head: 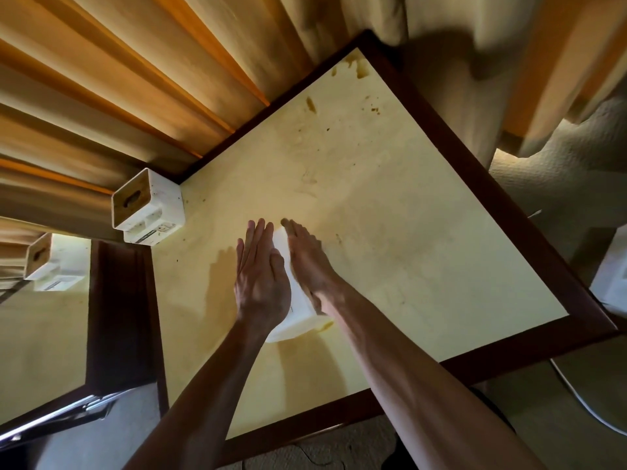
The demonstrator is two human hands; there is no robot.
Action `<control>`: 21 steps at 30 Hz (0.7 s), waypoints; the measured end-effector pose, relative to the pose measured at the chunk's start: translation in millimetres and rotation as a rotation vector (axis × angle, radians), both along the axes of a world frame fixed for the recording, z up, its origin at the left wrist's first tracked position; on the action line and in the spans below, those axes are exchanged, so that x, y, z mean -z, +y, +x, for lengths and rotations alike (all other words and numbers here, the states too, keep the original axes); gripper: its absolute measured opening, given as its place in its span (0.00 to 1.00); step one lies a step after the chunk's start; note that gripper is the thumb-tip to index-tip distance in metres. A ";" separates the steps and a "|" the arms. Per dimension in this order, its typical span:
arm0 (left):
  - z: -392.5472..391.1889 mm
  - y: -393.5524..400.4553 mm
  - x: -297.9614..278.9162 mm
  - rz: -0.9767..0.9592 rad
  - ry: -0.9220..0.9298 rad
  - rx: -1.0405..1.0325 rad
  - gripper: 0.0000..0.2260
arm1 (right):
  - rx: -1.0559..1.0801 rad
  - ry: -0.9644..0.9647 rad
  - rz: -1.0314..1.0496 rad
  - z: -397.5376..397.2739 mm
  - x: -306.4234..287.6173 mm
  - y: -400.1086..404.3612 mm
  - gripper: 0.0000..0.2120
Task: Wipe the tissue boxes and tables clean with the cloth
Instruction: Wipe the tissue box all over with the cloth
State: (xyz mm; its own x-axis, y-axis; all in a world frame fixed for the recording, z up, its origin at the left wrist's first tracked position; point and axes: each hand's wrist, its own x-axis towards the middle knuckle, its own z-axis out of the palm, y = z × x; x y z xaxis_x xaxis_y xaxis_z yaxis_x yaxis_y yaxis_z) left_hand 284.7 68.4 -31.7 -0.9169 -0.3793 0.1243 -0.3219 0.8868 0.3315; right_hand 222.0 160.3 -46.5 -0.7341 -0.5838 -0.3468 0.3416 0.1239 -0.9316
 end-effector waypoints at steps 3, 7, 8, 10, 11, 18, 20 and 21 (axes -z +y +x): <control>0.1 0.8 -2.4 -0.002 -0.013 0.014 0.26 | -0.016 0.029 -0.137 14.3 -9.6 10.5 0.22; 1.6 -1.1 -5.1 0.018 0.010 0.048 0.28 | 0.105 -0.070 -0.312 41.0 -4.3 20.9 0.18; 1.6 -1.1 -5.2 0.015 0.010 0.049 0.28 | 0.112 -0.111 -0.340 48.2 -1.1 23.5 0.18; 0.7 0.2 -5.0 0.013 0.018 0.031 0.27 | 0.101 -0.119 -0.347 61.5 3.0 30.2 0.19; 0.0 0.5 -4.8 0.022 0.016 0.020 0.26 | 0.091 -0.104 -0.338 67.9 7.2 32.7 0.19; -1.3 3.2 -5.2 0.019 0.020 -0.011 0.23 | 0.041 -0.131 -0.203 77.0 22.5 43.8 0.20; -1.3 3.1 -5.2 0.016 0.016 -0.012 0.24 | 0.051 -0.172 -0.177 69.4 24.4 44.4 0.19; -1.1 2.9 -5.0 0.013 0.014 -0.008 0.24 | 0.064 -0.218 -0.179 65.3 25.3 43.9 0.18</control>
State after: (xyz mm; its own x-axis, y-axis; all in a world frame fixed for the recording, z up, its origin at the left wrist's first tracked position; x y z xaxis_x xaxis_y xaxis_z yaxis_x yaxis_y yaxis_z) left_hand 283.6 71.3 -26.6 -0.9121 -0.3880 0.1323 -0.3239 0.8799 0.3477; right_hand 287.3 204.2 -71.8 -0.6909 -0.6044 -0.3966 0.5384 -0.0641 -0.8402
